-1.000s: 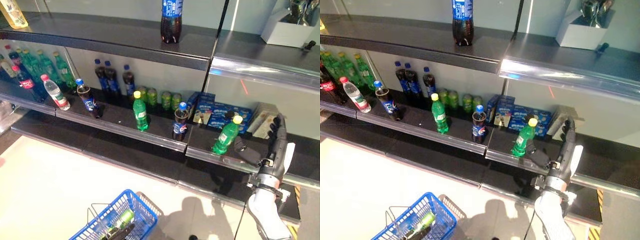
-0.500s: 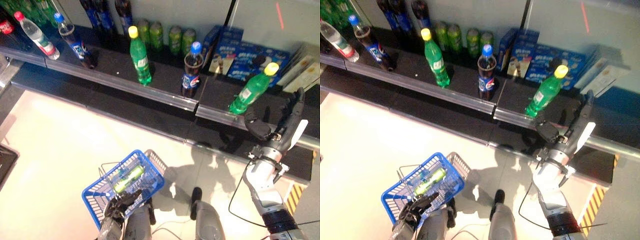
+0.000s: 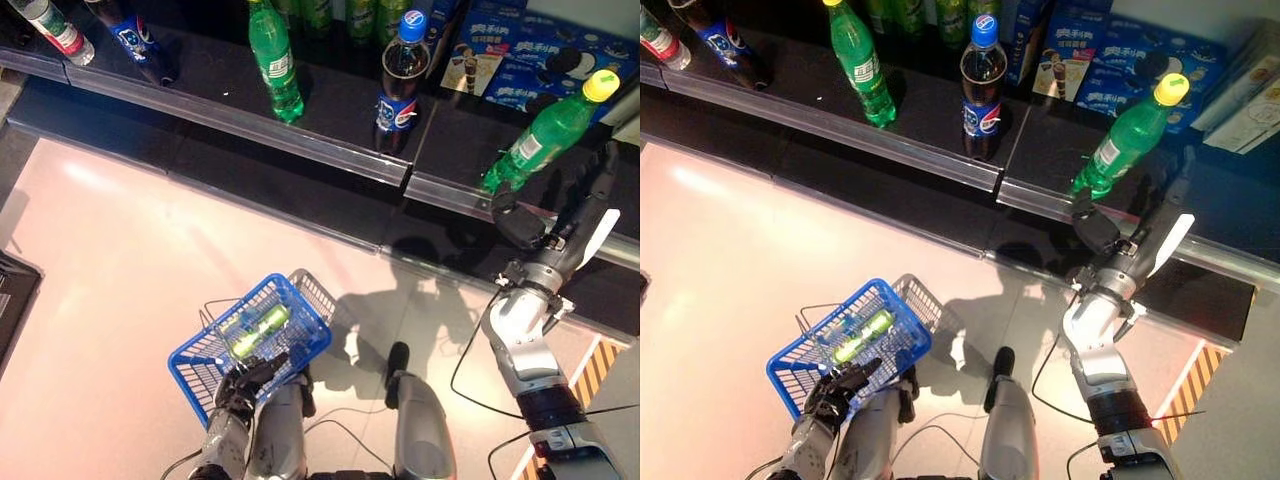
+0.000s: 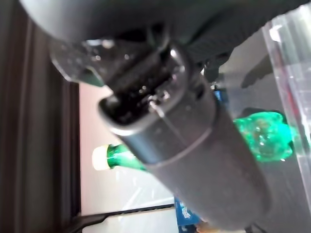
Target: Pick up the drink and place into the basket.
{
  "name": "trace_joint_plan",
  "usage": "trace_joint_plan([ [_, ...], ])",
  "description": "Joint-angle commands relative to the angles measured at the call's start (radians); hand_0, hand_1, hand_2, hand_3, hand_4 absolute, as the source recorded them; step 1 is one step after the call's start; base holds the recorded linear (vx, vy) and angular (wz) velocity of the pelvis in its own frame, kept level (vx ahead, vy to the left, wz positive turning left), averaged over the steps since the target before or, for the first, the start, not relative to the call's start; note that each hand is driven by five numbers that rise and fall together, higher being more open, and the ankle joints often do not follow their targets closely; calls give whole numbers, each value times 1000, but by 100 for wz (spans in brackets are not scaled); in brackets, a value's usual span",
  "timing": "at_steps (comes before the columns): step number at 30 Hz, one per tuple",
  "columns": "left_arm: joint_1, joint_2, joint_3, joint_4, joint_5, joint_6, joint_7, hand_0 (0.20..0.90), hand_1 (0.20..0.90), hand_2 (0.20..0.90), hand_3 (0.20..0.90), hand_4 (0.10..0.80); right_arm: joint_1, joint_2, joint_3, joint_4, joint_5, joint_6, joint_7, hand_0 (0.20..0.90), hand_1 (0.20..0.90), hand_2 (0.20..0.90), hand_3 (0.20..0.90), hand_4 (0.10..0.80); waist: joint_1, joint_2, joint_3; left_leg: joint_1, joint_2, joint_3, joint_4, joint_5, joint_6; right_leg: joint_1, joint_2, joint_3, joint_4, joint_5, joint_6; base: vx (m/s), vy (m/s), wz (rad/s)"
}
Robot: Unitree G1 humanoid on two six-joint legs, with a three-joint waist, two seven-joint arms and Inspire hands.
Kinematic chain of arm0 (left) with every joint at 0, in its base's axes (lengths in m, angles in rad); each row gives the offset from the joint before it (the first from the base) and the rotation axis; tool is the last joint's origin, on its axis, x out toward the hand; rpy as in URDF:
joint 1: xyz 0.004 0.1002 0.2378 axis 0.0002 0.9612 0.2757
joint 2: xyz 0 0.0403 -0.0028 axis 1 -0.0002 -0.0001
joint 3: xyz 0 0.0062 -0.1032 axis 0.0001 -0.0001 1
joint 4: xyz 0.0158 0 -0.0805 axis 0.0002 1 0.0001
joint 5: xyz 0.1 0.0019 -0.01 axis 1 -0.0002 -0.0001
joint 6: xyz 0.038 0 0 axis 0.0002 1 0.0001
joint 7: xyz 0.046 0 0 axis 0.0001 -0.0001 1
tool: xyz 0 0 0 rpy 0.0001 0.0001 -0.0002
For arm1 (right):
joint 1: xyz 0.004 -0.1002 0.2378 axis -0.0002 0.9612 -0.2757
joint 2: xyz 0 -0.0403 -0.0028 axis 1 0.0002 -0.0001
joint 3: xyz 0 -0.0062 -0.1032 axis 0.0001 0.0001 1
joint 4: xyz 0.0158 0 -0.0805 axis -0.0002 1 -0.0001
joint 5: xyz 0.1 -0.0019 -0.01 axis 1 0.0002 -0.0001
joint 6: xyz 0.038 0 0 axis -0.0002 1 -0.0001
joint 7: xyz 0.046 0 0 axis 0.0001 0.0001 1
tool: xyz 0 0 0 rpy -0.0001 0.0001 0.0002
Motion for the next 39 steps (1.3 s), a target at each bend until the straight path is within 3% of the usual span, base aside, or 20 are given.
trace_joint_plan([
  [1,84,43,-50,-79,-34,-67,-33,300,300,300,200,100,-94,-21,-62,-68,7,-62,20,900,900,900,900,800,17,-22,-45,-22,59,-85,113,-42,-36,-7,-65,-12,-36,82,47,0,0,0],
  [14,45,54,-83,-90,-70,-64,-46,300,300,300,200,100,-287,-75,-96,61,81,-58,-38,900,900,900,900,800,43,16,6,-68,41,-97,104,-12,-35,-44,-60,-25,-21,78,32,-16,-2,4],
  [33,32,75,-112,-102,-117,-53,-77,300,300,300,200,100,-489,-169,-87,192,122,-59,-78,900,900,900,900,800,76,32,14,-112,18,-114,106,-3,-30,-78,-51,-34,-5,62,16,11,2,0],
  [36,34,76,-114,-107,-123,-51,-77,300,300,300,200,100,-494,-184,-93,208,130,-60,-86,338,338,338,244,144,78,33,14,-114,18,-116,119,-4,-30,-75,-50,-38,3,55,11,0,0,0],
  [39,40,80,-112,-108,-120,-49,-81,300,300,300,200,100,-496,-200,-98,224,144,-60,-82,300,300,300,200,100,82,31,14,-118,18,-120,139,-9,-29,-72,-51,-41,15,48,6,11,-6,0],
])
